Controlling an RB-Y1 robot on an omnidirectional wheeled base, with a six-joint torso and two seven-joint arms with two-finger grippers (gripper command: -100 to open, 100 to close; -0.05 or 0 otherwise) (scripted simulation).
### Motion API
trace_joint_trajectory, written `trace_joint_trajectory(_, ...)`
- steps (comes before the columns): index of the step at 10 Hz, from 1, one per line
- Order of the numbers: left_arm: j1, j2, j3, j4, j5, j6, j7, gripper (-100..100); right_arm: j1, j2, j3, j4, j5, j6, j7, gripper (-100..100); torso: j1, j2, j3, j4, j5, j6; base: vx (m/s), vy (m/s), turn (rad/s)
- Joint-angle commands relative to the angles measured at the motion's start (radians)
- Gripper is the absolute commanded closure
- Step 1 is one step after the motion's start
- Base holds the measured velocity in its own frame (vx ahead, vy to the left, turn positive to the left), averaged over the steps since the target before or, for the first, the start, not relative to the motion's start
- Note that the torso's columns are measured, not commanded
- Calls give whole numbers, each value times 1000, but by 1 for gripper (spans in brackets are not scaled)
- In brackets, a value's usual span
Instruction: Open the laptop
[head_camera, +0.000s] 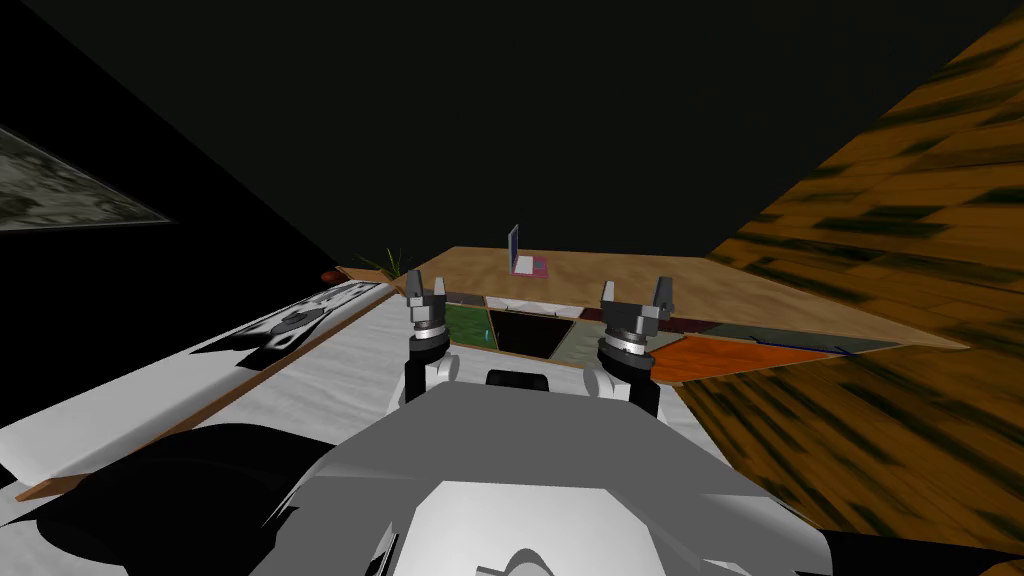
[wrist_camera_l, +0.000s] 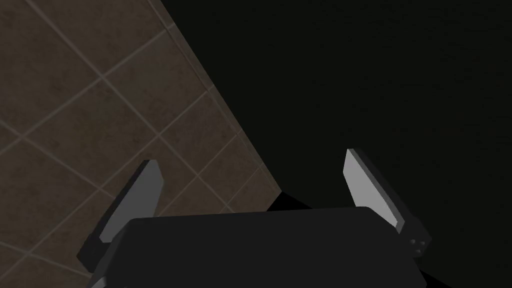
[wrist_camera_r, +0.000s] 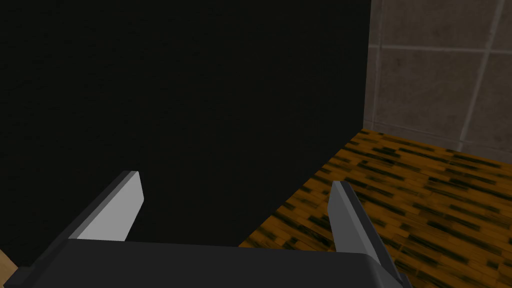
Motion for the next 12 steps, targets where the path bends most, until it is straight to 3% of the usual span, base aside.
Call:
trace_joint_trajectory(1,0,0,0,0,0,0,0,0,0,0,0,0,0,0,0,0,0,40,-82,41,0,0,0,0,0)
trace_joint_trajectory(9,0,0,0,0,0,0,0,0,0,0,0,0,0,0,0,0,0,618,-1234,617,0,0,0,0,0)
trace_joint_trajectory(10,0,0,0,0,0,0,0,0,-3,-47,-10,7,14,0,-6,-100,0,691,-1382,691,0,0,-17,-6,-19)
trace_joint_trajectory(12,0,0,0,0,0,0,0,0,-9,-107,-31,25,48,-1,-20,-100,-1,737,-1469,735,0,0,-58,-11,-21)
